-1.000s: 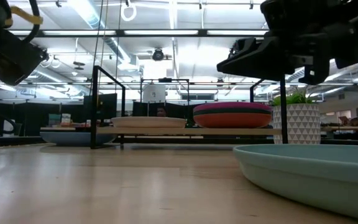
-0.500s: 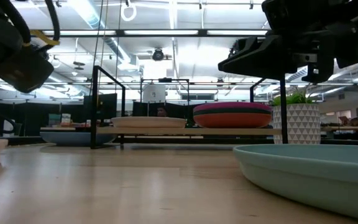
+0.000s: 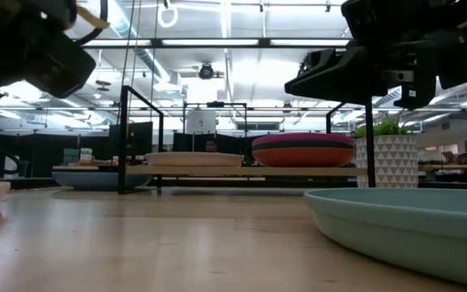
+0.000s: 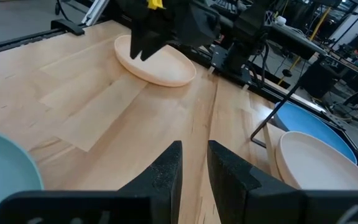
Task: Place and stack plates onto a shelf
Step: Stack the light orange plate on top of the gray plate on the shelf
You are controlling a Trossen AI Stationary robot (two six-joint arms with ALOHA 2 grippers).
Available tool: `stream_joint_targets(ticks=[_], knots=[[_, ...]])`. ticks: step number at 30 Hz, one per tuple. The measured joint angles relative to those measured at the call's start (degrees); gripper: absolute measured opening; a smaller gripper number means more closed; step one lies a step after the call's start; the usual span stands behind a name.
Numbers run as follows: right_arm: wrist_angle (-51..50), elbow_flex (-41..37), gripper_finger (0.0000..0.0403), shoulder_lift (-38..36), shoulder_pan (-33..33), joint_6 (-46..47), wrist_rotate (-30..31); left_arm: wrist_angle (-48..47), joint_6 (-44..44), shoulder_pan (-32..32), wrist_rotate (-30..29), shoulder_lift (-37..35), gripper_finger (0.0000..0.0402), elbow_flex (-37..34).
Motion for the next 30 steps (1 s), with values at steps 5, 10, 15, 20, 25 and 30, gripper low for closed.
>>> stream_joint_targets(ticks=[5, 10, 15, 20, 25, 30], knots=[[0.0, 0.0, 0.0081, 0.0, 0.0, -0.1, 0.0, -0.6, 0.9, 0.2, 0.7, 2.9, 0.0116, 0.0], [0.0, 0.0, 0.0081, 0.0, 0.0, 0.0, 0.0, 0.4, 3.3, 1.1, 1.3, 5.0, 0.0116, 0.0], [-0.1, 0.0, 0.0081, 0.0, 0.0, 0.0, 0.0, 0.4, 4.1, 1.3, 1.4, 5.3, 0.0116, 0.0], [-0.1, 0.0, 0.0081, 0.0, 0.0, 0.2, 0.0, -1.0, 4.7, 1.4, 2.6, 5.1, 0.0116, 1.0], [-0.1, 0.0, 0.0081, 0.0, 0.0, 0.2, 0.0, -4.0, 5.4, 1.9, 2.5, 5.1, 0.0116, 3.2], [-0.2, 0.0, 0.0081, 0.0, 0.0, 0.2, -0.4, -4.0, 5.1, 1.9, 2.3, 5.6, 0.0116, 3.3]])
